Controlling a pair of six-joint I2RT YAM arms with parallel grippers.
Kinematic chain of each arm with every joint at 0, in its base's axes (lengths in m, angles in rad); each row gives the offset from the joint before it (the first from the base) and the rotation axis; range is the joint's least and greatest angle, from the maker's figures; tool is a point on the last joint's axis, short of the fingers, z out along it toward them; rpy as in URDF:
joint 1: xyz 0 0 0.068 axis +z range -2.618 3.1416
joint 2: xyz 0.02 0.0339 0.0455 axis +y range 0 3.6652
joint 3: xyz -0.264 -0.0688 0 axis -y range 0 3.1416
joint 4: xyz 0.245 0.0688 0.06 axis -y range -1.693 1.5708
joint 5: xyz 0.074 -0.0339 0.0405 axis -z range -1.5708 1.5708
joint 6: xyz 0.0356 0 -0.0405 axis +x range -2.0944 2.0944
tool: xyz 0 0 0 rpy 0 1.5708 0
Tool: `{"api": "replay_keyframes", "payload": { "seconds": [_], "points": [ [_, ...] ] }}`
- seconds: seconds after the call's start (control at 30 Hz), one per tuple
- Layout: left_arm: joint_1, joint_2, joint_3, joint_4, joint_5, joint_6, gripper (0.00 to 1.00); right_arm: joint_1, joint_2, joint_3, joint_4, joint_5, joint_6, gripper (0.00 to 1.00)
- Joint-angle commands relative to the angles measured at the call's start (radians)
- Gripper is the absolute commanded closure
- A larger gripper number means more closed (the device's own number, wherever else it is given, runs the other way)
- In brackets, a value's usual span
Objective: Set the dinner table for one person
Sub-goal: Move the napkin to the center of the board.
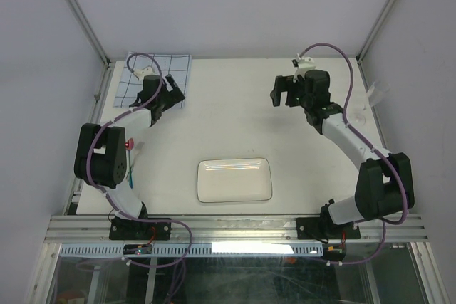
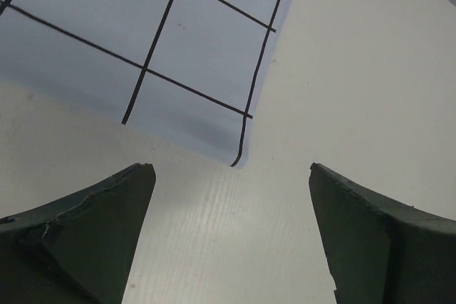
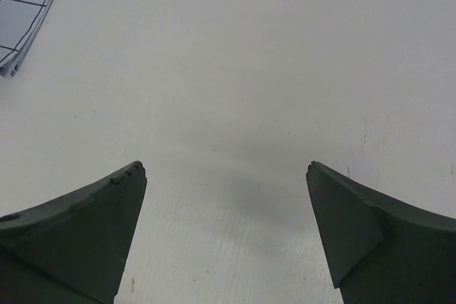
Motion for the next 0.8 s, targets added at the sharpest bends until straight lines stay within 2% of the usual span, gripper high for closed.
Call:
{"api": "replay_keyframes", "payload": {
  "seconds": [0.0, 0.3, 0.57, 0.77],
  "points": [
    [0.005, -0.023, -0.021, -0.008, -0.080, -0.258, 0.05, 0.013, -0.003, 0.005, 0.027, 0.005, 0.005, 0.01],
    [0.005, 0.027, -0.025, -0.033, -0.148, -0.472, 0.07, 0.022, 0.004, -0.008, 0.023, 0.013, 0.002, 0.00],
    [0.004, 0.143, 0.052, -0.068, -0.139, -0.523, 0.12, 0.031, 0.011, -0.013, 0.022, 0.020, 0.000, 0.00],
    [0.004, 0.148, 0.072, -0.069, -0.174, -0.514, 0.22, 0.034, 0.019, -0.006, 0.014, 0.033, -0.012, 0.00]
  ]
}}
